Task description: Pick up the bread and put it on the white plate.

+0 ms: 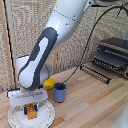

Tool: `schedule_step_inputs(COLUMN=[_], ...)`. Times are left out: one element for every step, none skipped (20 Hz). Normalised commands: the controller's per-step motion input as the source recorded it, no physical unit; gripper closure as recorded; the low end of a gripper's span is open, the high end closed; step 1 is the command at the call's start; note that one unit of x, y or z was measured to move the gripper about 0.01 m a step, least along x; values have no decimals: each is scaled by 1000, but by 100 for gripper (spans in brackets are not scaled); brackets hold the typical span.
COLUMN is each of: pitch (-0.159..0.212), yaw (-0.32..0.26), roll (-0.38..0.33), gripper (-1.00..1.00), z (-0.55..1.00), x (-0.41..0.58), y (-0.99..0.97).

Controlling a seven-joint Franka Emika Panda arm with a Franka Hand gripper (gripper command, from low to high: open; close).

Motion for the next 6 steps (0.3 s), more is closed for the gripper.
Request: schedule_step_inputs(pitch=[14, 0, 0, 0, 0, 0], yaw=[41, 69, 68, 81, 134, 137], roll=[0, 0, 0, 0, 0, 18], gripper=[-100, -100, -100, -100, -100, -100], z=[517, 591, 686, 743, 820, 866], x=[246, 260, 291, 231, 163, 274], y=[0, -11, -46, -80, -126, -140])
